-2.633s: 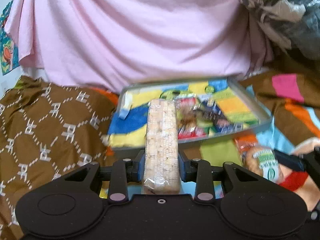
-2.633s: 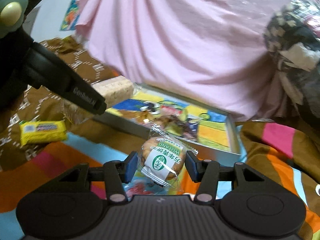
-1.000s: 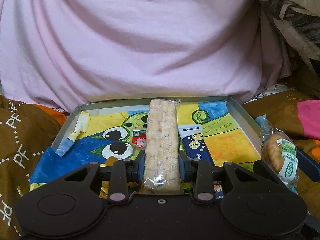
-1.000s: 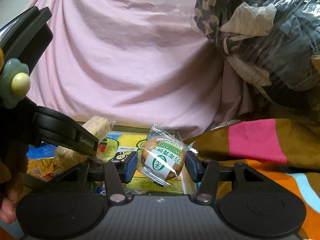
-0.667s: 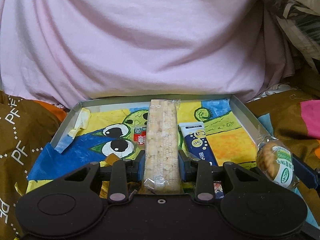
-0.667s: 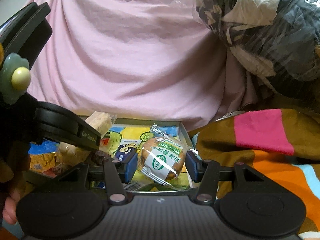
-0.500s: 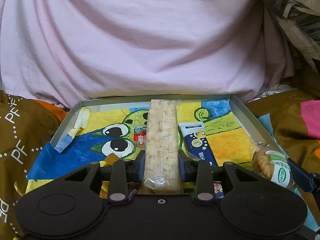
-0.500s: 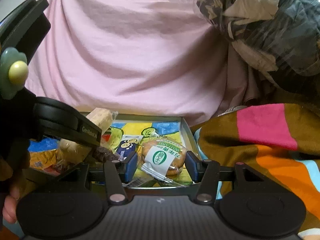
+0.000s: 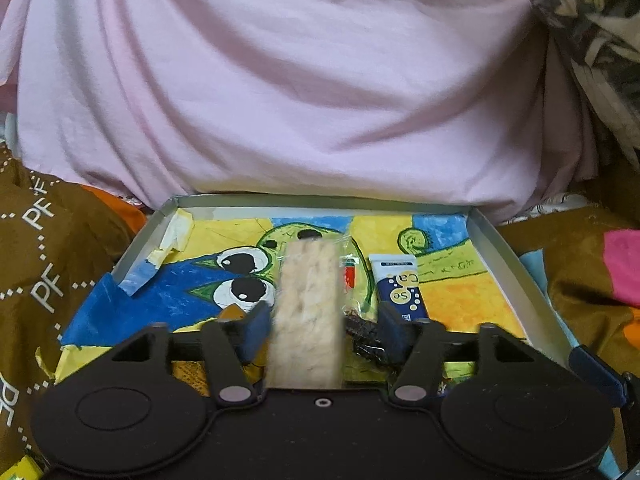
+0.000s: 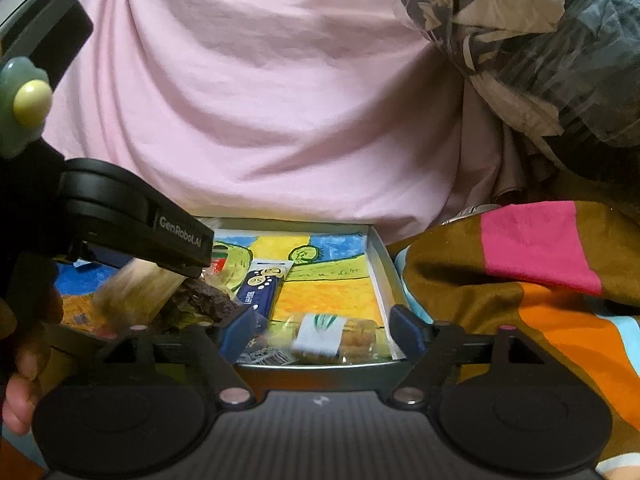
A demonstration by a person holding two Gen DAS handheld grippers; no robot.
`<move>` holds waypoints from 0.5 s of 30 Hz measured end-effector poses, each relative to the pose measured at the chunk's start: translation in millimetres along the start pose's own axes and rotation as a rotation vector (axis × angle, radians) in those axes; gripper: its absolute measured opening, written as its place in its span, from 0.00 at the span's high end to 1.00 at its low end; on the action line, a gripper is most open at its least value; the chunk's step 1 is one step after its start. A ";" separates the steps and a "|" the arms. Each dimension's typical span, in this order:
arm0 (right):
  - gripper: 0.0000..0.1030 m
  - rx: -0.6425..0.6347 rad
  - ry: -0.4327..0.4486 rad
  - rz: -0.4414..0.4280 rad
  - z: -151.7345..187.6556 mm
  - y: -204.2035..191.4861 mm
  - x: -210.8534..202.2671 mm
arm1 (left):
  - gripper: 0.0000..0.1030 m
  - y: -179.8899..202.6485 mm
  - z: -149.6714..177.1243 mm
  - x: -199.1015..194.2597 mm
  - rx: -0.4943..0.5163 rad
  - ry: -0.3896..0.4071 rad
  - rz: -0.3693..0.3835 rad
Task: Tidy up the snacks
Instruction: 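Open left gripper dropping rice cracker bar in tray while right releases bun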
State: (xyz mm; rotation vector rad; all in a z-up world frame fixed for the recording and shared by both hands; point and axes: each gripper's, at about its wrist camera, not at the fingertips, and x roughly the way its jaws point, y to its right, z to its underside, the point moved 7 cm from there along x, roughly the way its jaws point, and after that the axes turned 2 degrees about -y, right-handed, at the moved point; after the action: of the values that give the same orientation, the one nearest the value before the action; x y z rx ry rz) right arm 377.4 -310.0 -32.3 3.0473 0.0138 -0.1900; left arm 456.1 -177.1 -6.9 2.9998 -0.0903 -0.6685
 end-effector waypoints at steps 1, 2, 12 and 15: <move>0.18 0.002 0.002 0.000 -0.5 0.2 -0.8 | 0.28 -1.6 -0.6 -2.2 -0.009 0.007 -0.004; 0.16 0.002 0.004 0.001 -1.0 0.3 -1.7 | 0.24 -3.1 -1.3 -4.4 -0.018 0.013 -0.006; 0.00 0.006 0.045 0.022 -14.6 1.3 -20.7 | 0.01 -12.2 -12.6 -31.4 -0.028 0.068 -0.020; 0.00 0.001 0.054 0.027 -20.6 2.2 -30.0 | 0.01 -16.3 -15.7 -41.9 -0.029 0.077 -0.025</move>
State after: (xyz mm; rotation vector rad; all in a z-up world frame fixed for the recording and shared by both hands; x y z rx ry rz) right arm 350.2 -310.5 -8.1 3.0509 -0.0233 -0.1059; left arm 425.6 -157.0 23.7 2.9995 -0.0392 -0.5508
